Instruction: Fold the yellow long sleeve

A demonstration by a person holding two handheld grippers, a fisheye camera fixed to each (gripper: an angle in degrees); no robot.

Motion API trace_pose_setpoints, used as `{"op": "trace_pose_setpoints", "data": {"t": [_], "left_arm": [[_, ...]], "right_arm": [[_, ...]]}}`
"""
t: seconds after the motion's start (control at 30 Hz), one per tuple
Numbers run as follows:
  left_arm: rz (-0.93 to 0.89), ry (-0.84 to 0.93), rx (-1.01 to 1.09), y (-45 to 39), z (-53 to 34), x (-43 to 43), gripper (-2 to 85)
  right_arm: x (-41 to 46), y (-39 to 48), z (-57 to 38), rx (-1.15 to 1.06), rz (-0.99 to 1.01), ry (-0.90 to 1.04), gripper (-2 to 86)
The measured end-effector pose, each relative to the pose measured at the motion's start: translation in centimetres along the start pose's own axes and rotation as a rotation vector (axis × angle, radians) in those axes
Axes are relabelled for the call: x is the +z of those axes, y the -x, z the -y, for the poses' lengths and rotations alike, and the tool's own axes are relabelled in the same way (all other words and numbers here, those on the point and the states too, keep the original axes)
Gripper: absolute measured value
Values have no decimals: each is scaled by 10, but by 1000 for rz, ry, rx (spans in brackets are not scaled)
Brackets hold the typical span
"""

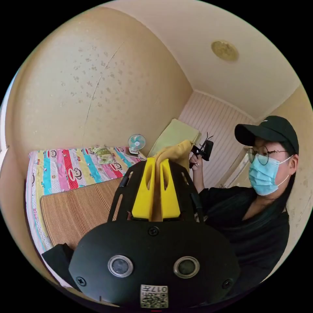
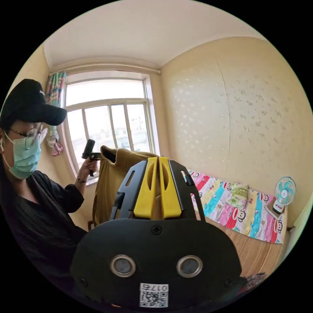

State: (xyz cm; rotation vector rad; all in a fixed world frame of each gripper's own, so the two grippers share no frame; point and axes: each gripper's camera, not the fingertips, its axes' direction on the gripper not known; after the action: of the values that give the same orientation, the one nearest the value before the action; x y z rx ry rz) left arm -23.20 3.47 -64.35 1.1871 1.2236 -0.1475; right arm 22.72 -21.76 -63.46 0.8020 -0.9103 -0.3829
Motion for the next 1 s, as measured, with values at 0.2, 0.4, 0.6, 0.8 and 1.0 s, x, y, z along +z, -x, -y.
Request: {"op": "trace_pose_setpoints", "data": {"t": [0.2, 0.4, 0.6, 0.8, 1.0], "left_arm": [[298, 214, -508, 301, 26, 168, 71], [441, 485, -736, 428, -155, 248, 114], [411, 737, -963, 468, -351, 281, 136], [621, 863, -747, 466, -337, 230, 26], [952, 156, -1098, 496, -297, -15, 68]], "right_arm": [[322, -193, -49, 207, -314, 520, 16], [417, -219, -254, 372, -203, 759, 18], [406, -212, -439, 569, -185, 946, 12], [373, -214, -486, 614, -280, 987, 27], [354, -230, -459, 614, -295, 928, 59]]}}
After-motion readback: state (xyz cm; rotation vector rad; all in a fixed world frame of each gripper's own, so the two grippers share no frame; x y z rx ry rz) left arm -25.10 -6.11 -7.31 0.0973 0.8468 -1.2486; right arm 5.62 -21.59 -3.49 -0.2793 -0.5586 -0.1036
